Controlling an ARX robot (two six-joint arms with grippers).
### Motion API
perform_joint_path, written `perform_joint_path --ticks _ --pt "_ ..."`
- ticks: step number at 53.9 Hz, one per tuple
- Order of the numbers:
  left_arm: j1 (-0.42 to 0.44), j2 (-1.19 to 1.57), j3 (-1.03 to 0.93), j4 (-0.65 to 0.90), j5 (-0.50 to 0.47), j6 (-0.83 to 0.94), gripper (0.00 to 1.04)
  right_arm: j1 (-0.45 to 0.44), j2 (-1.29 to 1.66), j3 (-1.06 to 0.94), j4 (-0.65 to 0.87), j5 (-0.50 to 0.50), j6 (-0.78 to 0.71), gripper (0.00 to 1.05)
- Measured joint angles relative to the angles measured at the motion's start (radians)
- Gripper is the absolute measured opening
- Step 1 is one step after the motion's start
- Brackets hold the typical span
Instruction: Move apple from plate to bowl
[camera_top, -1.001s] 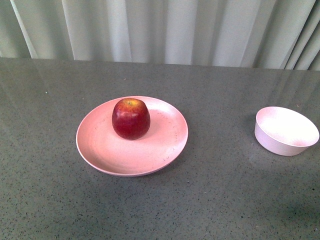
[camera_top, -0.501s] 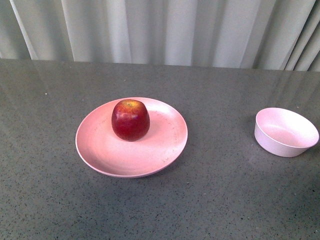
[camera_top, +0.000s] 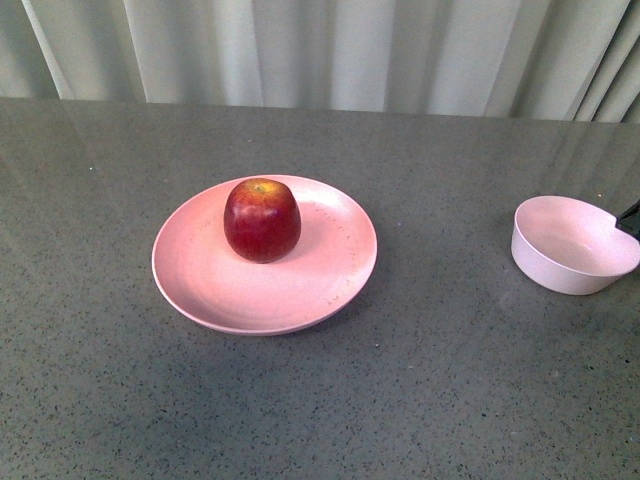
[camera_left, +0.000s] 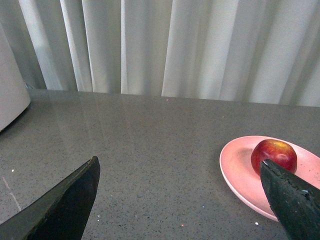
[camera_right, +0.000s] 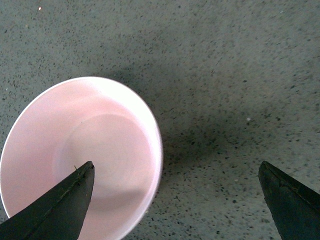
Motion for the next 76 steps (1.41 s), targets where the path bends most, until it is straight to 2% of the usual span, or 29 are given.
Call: perform_joint_path --ticks 17,27,37,44,50,56,70,76 --pt "0.000 0.000 0.000 0.000 0.000 0.000 0.96 0.034 0.115 0.059 -0.024 0.047 0.061 0.95" --pt "0.000 0.000 0.000 0.000 0.000 0.000 0.96 0.051 0.150 0.079 -0.037 0.059 0.081 0.64" --pt "0.000 0.000 0.000 0.000 0.000 0.000 0.96 0.066 0.163 0.099 -0.056 0.060 0.100 0.40" --pt "0.000 0.000 0.000 0.000 0.000 0.000 0.96 0.078 0.164 0.115 -0.078 0.063 0.113 0.15" --pt "0.000 0.000 0.000 0.000 0.000 0.000 0.96 0.089 0.159 0.117 -0.088 0.059 0.122 0.01" --pt "0.000 0.000 0.000 0.000 0.000 0.000 0.96 0.113 0.145 0.118 -0.103 0.048 0.127 0.02" --pt "0.000 0.000 0.000 0.000 0.000 0.000 0.96 0.256 0.148 0.173 -0.145 0.060 0.153 0.02" --pt "0.000 0.000 0.000 0.000 0.000 0.000 0.96 0.280 0.170 0.201 -0.154 0.071 0.170 0.02"
